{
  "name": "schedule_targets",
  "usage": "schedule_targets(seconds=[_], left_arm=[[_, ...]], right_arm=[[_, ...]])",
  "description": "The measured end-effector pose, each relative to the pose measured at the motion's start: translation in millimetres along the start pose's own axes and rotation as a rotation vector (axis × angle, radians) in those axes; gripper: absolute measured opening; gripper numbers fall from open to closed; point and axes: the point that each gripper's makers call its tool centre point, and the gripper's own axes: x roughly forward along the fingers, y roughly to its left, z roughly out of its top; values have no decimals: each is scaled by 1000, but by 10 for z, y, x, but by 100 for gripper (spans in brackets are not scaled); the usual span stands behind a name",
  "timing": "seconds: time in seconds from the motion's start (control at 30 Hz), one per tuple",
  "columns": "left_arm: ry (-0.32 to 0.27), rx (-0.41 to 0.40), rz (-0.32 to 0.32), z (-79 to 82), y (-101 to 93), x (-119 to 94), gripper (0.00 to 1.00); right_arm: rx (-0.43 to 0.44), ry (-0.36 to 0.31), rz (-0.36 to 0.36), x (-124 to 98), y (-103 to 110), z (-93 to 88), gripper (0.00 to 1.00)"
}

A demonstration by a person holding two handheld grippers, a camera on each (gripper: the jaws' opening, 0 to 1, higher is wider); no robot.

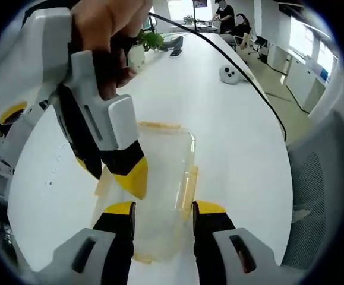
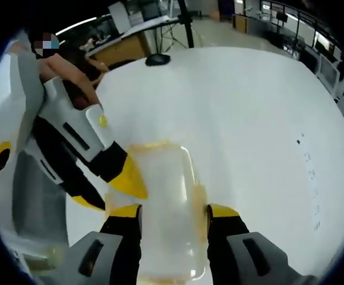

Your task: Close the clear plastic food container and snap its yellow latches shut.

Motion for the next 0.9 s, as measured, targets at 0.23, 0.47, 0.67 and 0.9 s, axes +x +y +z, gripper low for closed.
schedule_targets(seconds=[0.23,0.47,0.67,0.9], left_arm=[[7,15,27,4,6,34,41],[30,53,98,22,-6,86,43],[31,61,132,3,-4,89,41],[34,41,163,-29,36,69,35]], right_arm=[[-21,28,29,25,-3,-1,43],[-18,36,33,23,9,-6,42],[-19,57,50,40,6,-6,41],[-6,94,76,68,23,-16,39]])
